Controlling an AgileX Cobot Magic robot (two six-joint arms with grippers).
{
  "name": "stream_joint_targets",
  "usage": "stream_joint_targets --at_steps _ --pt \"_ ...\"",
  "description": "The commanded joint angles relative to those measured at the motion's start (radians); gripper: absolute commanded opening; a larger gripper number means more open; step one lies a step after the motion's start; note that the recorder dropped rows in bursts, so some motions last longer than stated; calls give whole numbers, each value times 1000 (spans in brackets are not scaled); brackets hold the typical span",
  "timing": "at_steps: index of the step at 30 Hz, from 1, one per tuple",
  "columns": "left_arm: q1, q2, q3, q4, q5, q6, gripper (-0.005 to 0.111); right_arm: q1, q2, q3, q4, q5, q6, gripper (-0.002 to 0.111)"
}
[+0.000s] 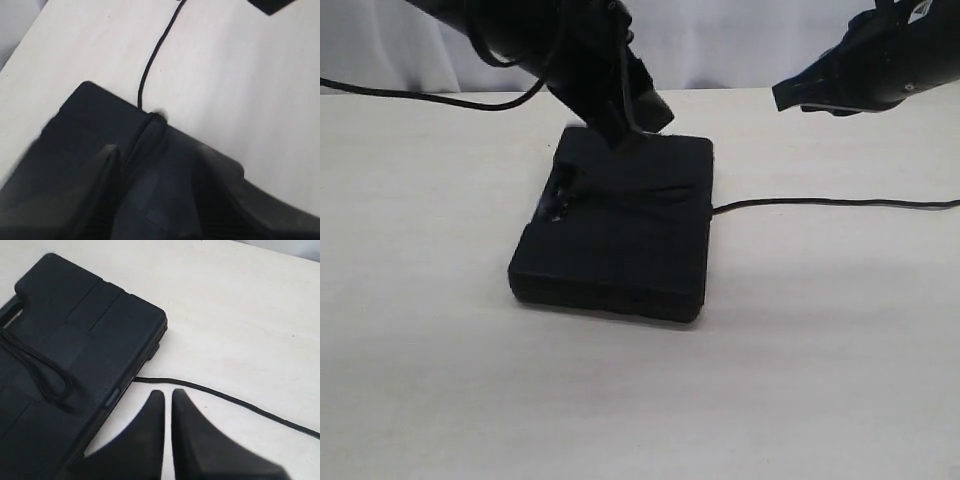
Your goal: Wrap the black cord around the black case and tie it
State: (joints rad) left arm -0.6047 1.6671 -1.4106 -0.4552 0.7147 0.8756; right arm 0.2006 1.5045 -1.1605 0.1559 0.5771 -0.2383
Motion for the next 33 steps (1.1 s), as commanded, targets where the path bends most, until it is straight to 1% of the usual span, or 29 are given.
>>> stream_joint_targets --at_steps 1,3,6,9,10,13,16,18,21,26,27,29,32,33 --pt "2 1 2 102 75 -10 43 -3 -2 -2 0 22 5 4" --pt "2 20 2 137 109 -10 43 -6 -2 -2 0 32 14 4" --pt "2 58 2 222 152 -2 43 -43 8 -2 9 54 27 6" --pt "2 106 2 260 176 25 43 -117 45 -2 13 83 76 16" --pt "2 126 2 260 177 46 43 -152 68 -2 25 93 79 21" --pt "0 189 2 232 180 185 43 -227 133 -2 56 105 79 31" --pt "0 261 2 215 174 373 43 -270 199 -2 64 99 79 36" --pt "0 299 2 215 144 475 43 -282 236 -2 64 81 74 37" --pt "0 346 2 223 94 541 43 -282 285 -22 64 57 67 37" --pt "0 395 2 236 -19 549 43 -282 356 -142 64 141 67 37" --pt "0 400 2 236 -70 549 43 -282 374 -178 64 170 67 37" --pt "0 400 2 227 -134 549 43 -282 383 -189 64 167 67 37" --pt "0 400 2 227 -134 549 43 -282 385 -189 67 166 67 37" --pt "0 400 2 221 -111 549 36 -282 385 -189 68 172 67 37"
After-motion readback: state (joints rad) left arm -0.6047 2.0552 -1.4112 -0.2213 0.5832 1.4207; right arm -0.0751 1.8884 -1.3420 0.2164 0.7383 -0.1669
